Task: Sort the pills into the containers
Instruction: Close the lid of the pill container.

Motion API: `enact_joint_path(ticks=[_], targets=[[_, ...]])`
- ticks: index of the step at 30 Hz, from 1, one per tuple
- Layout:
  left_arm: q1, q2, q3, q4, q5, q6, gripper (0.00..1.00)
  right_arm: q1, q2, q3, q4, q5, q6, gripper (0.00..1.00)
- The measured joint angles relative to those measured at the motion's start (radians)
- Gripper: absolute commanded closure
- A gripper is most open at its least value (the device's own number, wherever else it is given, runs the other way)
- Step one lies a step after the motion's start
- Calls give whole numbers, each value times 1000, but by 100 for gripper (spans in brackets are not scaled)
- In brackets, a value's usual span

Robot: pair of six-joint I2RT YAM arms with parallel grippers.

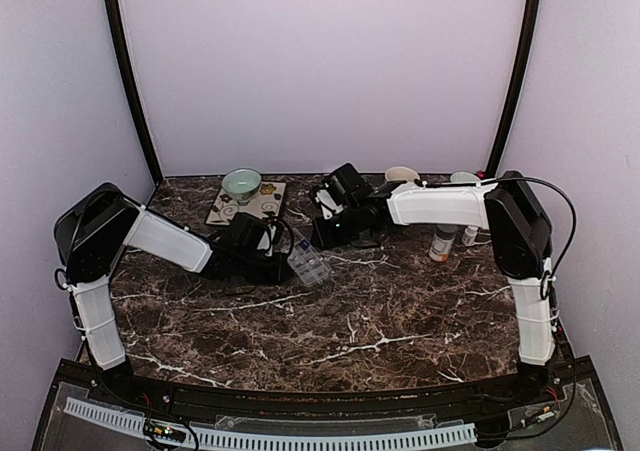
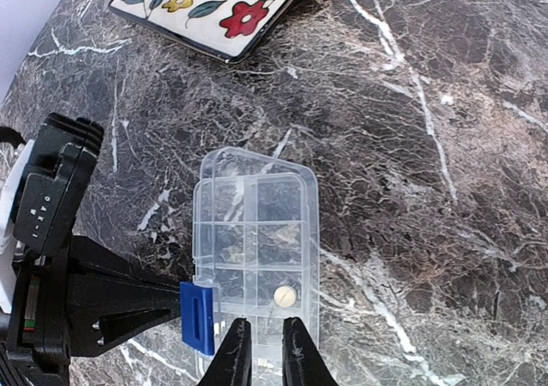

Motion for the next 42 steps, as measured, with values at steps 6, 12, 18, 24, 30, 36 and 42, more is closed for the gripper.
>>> enact_joint_path(ticks=[6, 12, 18, 24, 30, 36, 42], targets=[[0, -8, -21, 24, 0, -6, 100, 17, 14, 10, -5, 1, -1, 85], [4, -14, -39, 40, 3, -10, 100, 31, 40, 23, -11, 1, -1, 85], [7, -31, -61, 47, 2, -16, 100, 40, 54, 31, -16, 1, -1, 85], [13, -56, -92, 47, 0, -23, 100, 47, 69, 54, -27, 0, -1, 86], [13, -69, -106, 44, -5, -26, 100, 57, 83, 62, -35, 0, -4, 86], [17, -87, -113, 19, -13, -27, 100, 67, 96, 72, -40, -4, -5, 87], [19, -98, -118, 1, -26, -27, 100, 69, 108, 73, -39, -9, -5, 87]])
